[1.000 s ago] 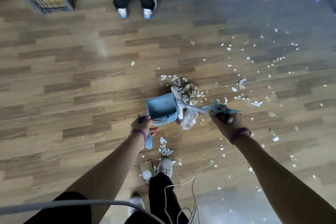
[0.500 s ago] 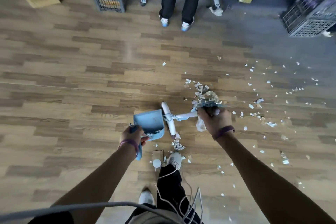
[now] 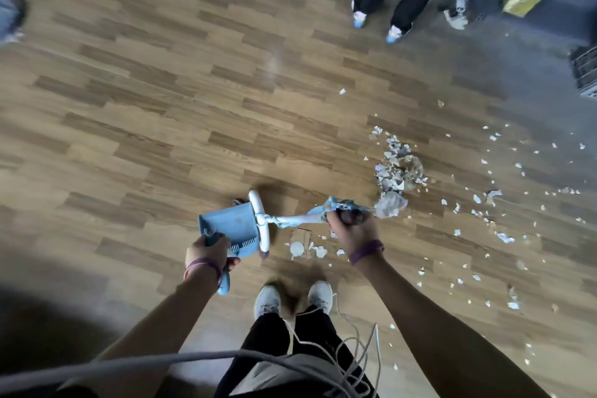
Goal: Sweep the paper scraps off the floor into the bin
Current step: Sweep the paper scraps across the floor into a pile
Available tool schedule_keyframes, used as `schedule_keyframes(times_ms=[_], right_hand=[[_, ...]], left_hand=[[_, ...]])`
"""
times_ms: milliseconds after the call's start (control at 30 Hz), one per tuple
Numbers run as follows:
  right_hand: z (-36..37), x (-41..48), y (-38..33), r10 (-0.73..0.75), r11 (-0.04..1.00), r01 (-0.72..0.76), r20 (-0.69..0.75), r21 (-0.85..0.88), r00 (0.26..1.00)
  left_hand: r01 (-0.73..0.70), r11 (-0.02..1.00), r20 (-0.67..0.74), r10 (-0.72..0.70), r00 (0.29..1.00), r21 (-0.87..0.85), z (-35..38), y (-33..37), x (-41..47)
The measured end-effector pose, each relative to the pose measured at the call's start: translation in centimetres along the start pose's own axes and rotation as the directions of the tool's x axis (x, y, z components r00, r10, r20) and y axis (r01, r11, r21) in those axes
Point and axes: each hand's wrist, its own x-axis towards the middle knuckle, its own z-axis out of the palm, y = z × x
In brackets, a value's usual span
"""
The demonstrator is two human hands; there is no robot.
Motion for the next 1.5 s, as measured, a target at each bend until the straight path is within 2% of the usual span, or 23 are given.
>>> schedule_keyframes(times_ms=[100,200,300,400,433,633,667,700,733,767,800,867,900,933,967,1000,1033,1067,1100,1133,1200,1367,1500], right_hand=[[0.8,-1.6,0.9,-0.005,1.0,0.005,0.028,0.007,1.0],[0.3,-3.2,2.9,-0.09,0.994,0.095,0.088,-0.058,0.992],[-1.2,-4.5,5.3,-0.165,0.965,0.197,0.185,-0.171,0.969],[-3.4,-4.9,7.8,-0.25,0.86,0.326,0.234,-0.394,0.94],[-4.5,-4.9,8.5,-0.239,0.849,0.326,0.248,-0.416,0.939],[-14.8,-2.5,13.6,-0.001,0.973,0.044,0.188,-0.225,0.982],[-17.1,-2.0,14.9,0.064,0.993,-0.045,0.171,-0.111,0.983],[-19.3,-1.3,16.1,0.191,0.97,-0.212,0.17,0.116,0.967],[-21.6,-0.6,17.3,0.339,0.818,-0.41,0.238,0.403,0.91],[-23.7,0.2,18.7,0.429,0.608,-0.54,0.332,0.582,0.84],[-26.1,1.0,19.9,0.479,0.442,-0.596,0.386,0.67,0.789],[-30.3,2.5,21.5,0.501,0.238,-0.617,0.449,0.75,0.74],[-32.2,3.3,22.4,0.491,0.212,-0.605,0.452,0.768,0.745],[-34.4,3.7,22.9,0.498,0.254,-0.598,0.427,0.76,0.754],[-36.4,4.1,23.5,0.478,0.369,-0.569,0.374,0.735,0.795],[-38.3,4.4,23.9,0.447,0.536,-0.529,0.311,0.658,0.839],[-40.0,4.7,24.4,0.374,0.718,-0.443,0.24,0.537,0.896],[-41.7,4.9,24.9,0.305,0.889,-0.341,0.16,0.306,0.939],[-42.9,5.2,25.4,0.229,0.97,-0.234,0.08,0.069,0.97],[-44.2,5.4,25.9,0.162,0.982,-0.16,0.017,-0.097,0.987],[-46.6,6.1,26.8,0.129,0.973,-0.139,-0.068,-0.186,0.989],[-49.3,6.8,26.8,0.194,0.972,-0.207,-0.116,-0.111,0.974],[-48.2,6.7,25.8,0.195,0.972,-0.22,-0.243,-0.082,0.95]], left_hand=[[0.021,1.0,-0.002,-0.021,1.0,0.019,-0.5,-1.8,-0.3],[0.05,0.999,-0.009,-0.05,0.999,0.016,0.3,-3.5,-0.9],[0.08,0.996,0.008,-0.08,0.997,-0.042,2.2,-5.1,-1.8],[0.074,0.995,0.033,-0.072,0.997,-0.063,5.3,-6.1,-3.2],[0.068,0.996,0.04,-0.066,0.997,-0.05,6.5,-6.3,-3.9],[0.025,0.999,0.053,-0.027,0.998,0.025,16.0,-8.0,-8.0],[0.024,0.999,0.042,-0.025,0.999,0.023,18.0,-8.3,-8.7],[0.021,1.0,0.038,-0.022,0.999,0.021,20.1,-8.7,-9.5],[0.02,1.0,0.039,-0.021,0.999,0.024,22.2,-9.0,-10.2],[0.019,0.999,0.044,-0.02,0.999,0.035,24.5,-9.3,-10.9],[0.018,0.998,0.052,-0.021,0.998,0.054,26.7,-9.6,-11.6],[0.014,0.995,0.081,-0.021,0.996,0.096,31.4,-10.2,-13.0],[0.012,0.994,0.102,-0.023,0.995,0.11,33.7,-10.4,-13.7],[0.011,0.992,0.122,-0.026,0.992,0.123,36.0,-10.4,-14.5],[0.008,0.992,0.147,-0.027,0.989,0.13,38.3,-10.2,-15.3],[0.007,0.991,0.175,-0.03,0.984,0.134,40.5,-10.1,-16.0],[0.004,0.992,0.207,-0.031,0.978,0.129,42.6,-9.9,-16.7],[0.004,0.993,0.243,-0.034,0.97,0.12,44.5,-9.6,-17.4],[0.003,0.993,0.282,-0.035,0.959,0.116,46.3,-9.4,-18.0],[0.003,0.993,0.317,-0.041,0.947,0.12,47.9,-9.2,-18.5],[0.015,0.993,0.366,-0.057,0.929,0.117,50.5,-9.0,-19.2],[0.055,0.995,0.381,-0.084,0.921,0.085,51.8,-8.9,-19.8],[0.006,0.998,0.318,-0.028,0.948,0.07,49.2,-8.2,-20.2]])
